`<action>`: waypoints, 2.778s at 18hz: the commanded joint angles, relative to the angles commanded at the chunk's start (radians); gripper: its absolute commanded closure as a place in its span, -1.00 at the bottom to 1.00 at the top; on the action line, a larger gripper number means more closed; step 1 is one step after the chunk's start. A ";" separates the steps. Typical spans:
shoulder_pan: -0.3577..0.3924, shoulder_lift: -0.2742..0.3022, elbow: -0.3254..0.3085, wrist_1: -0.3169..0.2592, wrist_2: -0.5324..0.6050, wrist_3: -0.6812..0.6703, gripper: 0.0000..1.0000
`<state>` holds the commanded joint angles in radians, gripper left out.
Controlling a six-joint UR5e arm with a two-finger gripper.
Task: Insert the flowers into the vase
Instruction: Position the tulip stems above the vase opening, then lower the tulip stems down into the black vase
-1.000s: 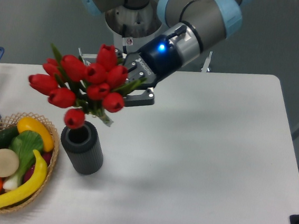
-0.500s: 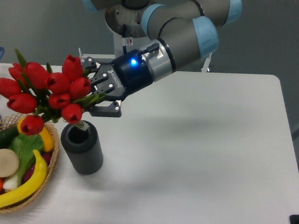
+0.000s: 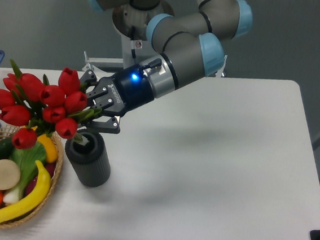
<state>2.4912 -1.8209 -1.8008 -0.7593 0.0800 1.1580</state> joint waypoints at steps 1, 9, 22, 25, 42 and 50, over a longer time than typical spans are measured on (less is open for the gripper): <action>0.000 -0.002 -0.011 0.000 -0.015 0.011 0.47; 0.002 -0.014 -0.063 0.000 -0.019 0.026 0.47; 0.022 -0.081 -0.081 -0.002 -0.009 0.040 0.41; 0.023 -0.086 -0.100 -0.002 -0.009 0.065 0.41; 0.031 -0.103 -0.147 -0.002 -0.005 0.095 0.37; 0.044 -0.113 -0.149 0.000 -0.006 0.153 0.32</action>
<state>2.5357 -1.9343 -1.9497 -0.7593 0.0736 1.3114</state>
